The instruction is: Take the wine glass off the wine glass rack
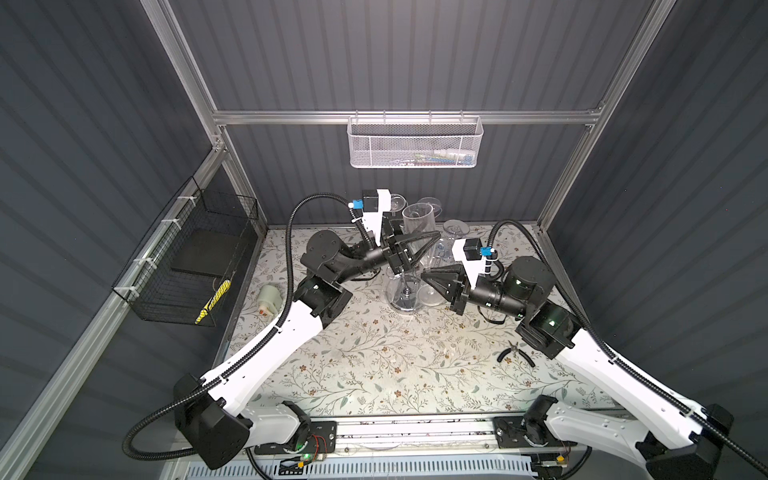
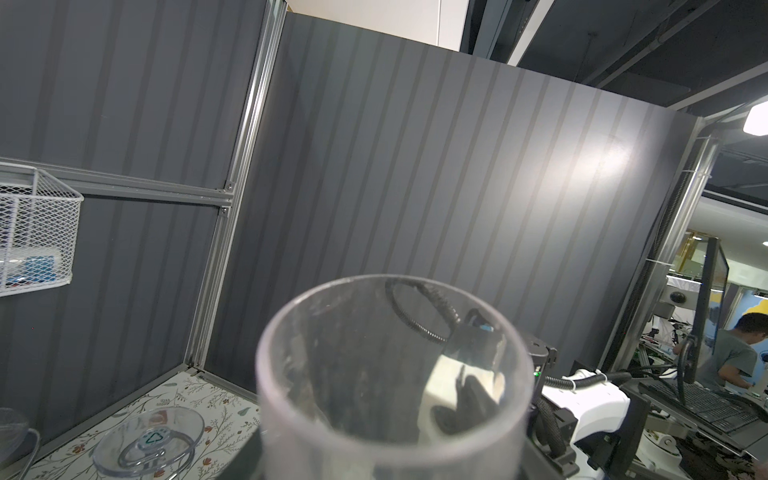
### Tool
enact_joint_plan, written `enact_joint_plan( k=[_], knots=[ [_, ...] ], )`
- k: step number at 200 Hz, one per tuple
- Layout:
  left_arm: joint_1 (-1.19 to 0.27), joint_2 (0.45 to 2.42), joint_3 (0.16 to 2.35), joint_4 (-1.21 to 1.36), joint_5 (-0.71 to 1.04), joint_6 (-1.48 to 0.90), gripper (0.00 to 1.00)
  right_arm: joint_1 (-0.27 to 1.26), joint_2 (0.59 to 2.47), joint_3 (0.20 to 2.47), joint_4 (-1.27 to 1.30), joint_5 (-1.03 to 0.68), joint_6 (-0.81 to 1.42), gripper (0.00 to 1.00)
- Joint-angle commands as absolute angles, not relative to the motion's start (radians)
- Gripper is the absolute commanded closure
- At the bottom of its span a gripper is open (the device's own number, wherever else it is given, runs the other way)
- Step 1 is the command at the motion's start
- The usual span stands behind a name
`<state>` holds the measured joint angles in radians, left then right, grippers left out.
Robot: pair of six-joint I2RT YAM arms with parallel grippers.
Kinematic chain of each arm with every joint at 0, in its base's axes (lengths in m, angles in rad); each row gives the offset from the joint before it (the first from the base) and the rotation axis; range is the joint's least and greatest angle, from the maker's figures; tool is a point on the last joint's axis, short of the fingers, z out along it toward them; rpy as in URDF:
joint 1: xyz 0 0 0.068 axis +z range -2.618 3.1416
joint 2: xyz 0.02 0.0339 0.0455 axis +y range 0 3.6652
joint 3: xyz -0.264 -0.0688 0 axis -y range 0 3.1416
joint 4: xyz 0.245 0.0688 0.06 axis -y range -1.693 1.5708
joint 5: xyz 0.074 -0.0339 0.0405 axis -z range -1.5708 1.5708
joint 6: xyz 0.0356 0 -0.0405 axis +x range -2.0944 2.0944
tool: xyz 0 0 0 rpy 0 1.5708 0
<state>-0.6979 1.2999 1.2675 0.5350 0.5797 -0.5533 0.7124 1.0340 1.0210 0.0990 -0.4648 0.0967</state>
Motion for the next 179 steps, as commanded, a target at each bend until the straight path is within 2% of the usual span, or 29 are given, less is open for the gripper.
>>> enact_joint_plan(
  k=[1,7,15,20,24,27,133,179],
  knots=[
    [-0.703,1.283,1.276,0.474,0.572,-0.518,0.54,0.723,1.014,1.029,0.152,-0.443,0.091,0.87],
    [-0.703,1.28,1.276,0.473,0.568,-0.516,0.54,0.723,1.012,1.027,0.153,-0.43,0.093,0.72],
    [-0.703,1.273,1.274,0.467,0.561,-0.51,0.55,0.723,1.004,1.023,0.156,-0.415,0.093,0.48],
    [-0.703,1.268,1.273,0.462,0.554,-0.508,0.55,0.723,0.999,1.02,0.16,-0.409,0.091,0.31],
    [-0.703,1.262,1.273,0.454,0.549,-0.504,0.55,0.723,0.994,1.016,0.164,-0.408,0.088,0.07],
    [-0.702,1.26,1.273,0.449,0.546,-0.499,0.55,0.723,0.99,1.014,0.169,-0.408,0.085,0.02],
    [-0.703,1.023,1.241,0.121,0.338,-0.286,0.55,0.722,0.814,0.979,0.148,-0.195,-0.051,0.01],
    [-0.703,0.9,1.175,0.016,0.151,-0.211,0.55,0.721,0.789,0.977,0.121,-0.17,-0.053,0.01]
  ],
)
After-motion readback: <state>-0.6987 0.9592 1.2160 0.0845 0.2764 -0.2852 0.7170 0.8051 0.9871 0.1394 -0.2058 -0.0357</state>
